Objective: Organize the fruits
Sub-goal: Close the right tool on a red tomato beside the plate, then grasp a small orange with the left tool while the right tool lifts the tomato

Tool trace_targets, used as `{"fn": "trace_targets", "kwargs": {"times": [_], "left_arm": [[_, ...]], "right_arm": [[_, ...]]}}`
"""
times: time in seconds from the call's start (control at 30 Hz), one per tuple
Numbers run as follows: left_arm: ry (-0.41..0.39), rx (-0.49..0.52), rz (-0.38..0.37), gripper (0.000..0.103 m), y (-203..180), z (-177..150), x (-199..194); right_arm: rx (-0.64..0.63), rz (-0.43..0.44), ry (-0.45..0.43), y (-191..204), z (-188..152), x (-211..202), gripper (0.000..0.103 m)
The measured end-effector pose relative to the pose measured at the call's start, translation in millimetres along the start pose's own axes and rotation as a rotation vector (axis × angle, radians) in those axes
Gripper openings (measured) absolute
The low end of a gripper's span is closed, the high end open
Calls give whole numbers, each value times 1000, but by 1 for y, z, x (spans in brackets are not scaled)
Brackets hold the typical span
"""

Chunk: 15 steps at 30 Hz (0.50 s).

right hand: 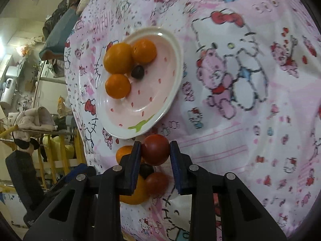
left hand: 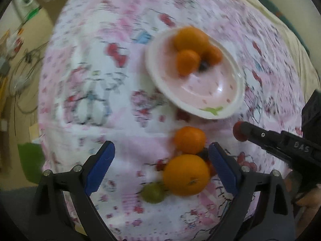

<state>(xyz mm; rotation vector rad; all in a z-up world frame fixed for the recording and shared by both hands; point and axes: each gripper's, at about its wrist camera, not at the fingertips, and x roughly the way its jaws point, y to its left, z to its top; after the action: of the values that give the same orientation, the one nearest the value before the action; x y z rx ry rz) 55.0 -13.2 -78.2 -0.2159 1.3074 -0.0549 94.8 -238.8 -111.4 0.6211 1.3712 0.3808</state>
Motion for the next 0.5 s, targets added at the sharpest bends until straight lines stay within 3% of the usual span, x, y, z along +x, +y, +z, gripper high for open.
{"fn": "trace_targets", "kwargs": {"times": [0.17,0.27,0.47,0.5], "left_arm": [[12,61,12,88,-29,6,13],[45,95,43,81,-41,7,27],[79,128,97,79,-46,8,46],[73,130,105,73,-46,9,47]], "right_arm": [[21,12,-37,-12,-1,-19,30],[31,26,-57,-17,-1,-31,30],[35,32,-84,-30,-1,-47,30],[46,31,-83,-34,-2,-48,30]]}}
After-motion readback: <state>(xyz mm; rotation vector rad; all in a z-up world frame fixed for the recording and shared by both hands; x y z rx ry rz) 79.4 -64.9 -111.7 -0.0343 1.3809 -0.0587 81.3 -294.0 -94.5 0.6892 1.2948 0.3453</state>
